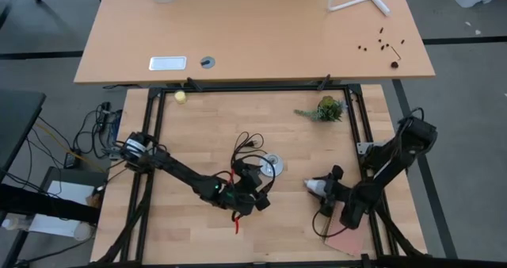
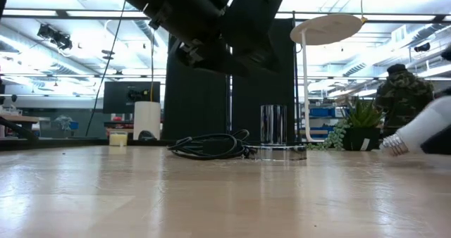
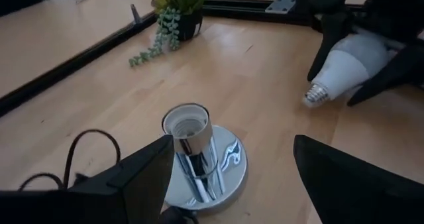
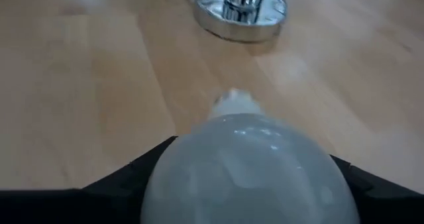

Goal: Screw lightbulb
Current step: Insert the white lightbulb into the metallic lamp

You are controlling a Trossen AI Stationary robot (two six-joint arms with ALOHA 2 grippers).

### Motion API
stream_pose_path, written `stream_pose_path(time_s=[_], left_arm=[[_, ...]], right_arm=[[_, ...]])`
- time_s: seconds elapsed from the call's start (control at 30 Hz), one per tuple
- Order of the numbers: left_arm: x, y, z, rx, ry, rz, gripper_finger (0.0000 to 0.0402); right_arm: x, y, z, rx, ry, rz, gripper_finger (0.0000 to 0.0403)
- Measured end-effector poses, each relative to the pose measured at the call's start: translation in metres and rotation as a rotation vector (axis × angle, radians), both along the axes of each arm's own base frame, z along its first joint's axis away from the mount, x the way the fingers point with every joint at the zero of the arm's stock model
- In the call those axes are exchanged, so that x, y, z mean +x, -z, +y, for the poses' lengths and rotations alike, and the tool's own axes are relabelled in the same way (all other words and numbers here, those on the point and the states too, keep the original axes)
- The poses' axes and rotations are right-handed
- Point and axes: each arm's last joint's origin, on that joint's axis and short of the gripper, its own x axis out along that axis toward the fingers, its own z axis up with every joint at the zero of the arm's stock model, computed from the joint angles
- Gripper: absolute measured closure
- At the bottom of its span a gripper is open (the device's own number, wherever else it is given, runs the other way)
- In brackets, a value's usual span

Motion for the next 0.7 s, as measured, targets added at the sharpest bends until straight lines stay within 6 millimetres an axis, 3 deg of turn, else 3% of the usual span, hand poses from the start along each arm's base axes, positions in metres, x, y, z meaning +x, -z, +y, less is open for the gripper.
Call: stream_pose_path(time_s=[0.33,0.5,0.7], left_arm=[[0.005,0.053,-0.016,-0.01,-0.007,0.019,0.0122],[0.004,0.058,-0.015,-0.014,-0.032,0.017,0.0135],[-0.002,0.068,-0.007,-0.016,-0.066,-0.007,0.0144]], right_arm=[[0.034,-0.038,-0.014,0.08,-0.16,0.065,0.015],[0.056,-0.057,-0.029,0.114,-0.238,0.118,0.0134],[0.092,-0.085,-0.049,0.15,-0.335,0.225,0.0142]])
